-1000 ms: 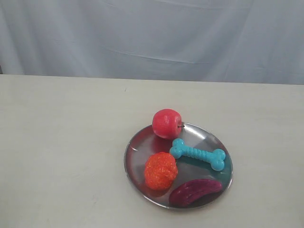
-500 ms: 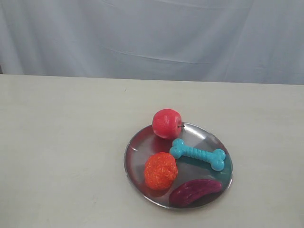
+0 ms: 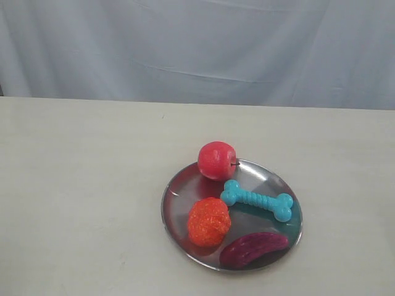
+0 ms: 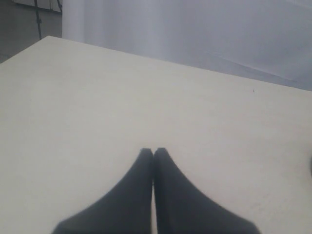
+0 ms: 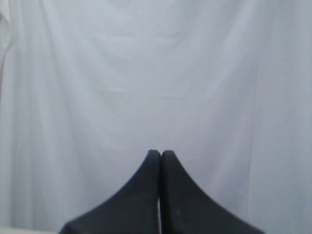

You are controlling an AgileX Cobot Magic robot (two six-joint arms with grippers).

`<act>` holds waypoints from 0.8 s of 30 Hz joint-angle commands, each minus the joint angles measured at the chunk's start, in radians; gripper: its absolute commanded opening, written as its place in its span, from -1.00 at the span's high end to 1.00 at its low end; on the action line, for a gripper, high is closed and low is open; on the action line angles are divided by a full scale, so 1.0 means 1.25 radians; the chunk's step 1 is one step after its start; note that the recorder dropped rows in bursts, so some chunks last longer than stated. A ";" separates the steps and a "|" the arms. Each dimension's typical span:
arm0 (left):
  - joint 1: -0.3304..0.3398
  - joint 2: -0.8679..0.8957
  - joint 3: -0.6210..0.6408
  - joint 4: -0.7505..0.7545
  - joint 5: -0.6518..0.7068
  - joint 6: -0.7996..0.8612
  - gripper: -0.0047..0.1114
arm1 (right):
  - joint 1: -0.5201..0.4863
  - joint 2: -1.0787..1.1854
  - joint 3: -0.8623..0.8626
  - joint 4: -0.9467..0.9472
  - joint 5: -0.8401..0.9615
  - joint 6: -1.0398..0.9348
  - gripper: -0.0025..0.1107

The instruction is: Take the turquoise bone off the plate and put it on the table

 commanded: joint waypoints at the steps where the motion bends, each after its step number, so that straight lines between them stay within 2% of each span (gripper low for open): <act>1: 0.004 -0.001 0.002 0.005 -0.004 -0.002 0.92 | -0.005 -0.005 -0.001 -0.002 -0.152 -0.002 0.96; 4: 0.004 -0.001 0.002 0.005 -0.004 -0.002 0.92 | -0.005 -0.005 -0.001 0.003 -0.248 0.031 0.96; 7: 0.004 -0.001 0.002 0.005 -0.004 -0.002 0.92 | -0.005 -0.005 -0.001 0.003 -0.358 0.202 0.96; 9: 0.004 -0.001 0.002 0.005 -0.004 -0.002 0.92 | -0.005 -0.005 -0.001 0.003 -0.383 0.309 0.96; 11: 0.004 -0.001 0.002 0.005 -0.004 -0.002 0.92 | -0.005 -0.005 -0.033 0.003 -0.306 0.327 0.96; 15: 0.004 -0.001 0.002 0.005 -0.004 -0.002 0.92 | -0.005 0.063 -0.185 0.003 0.052 0.331 0.96; 21: 0.004 -0.001 0.002 0.005 -0.004 -0.002 0.92 | -0.005 0.335 -0.402 -0.028 0.163 0.331 0.96; 24: 0.004 -0.001 0.002 0.005 -0.004 -0.002 0.92 | 0.006 0.481 -0.526 -0.032 0.300 0.304 0.96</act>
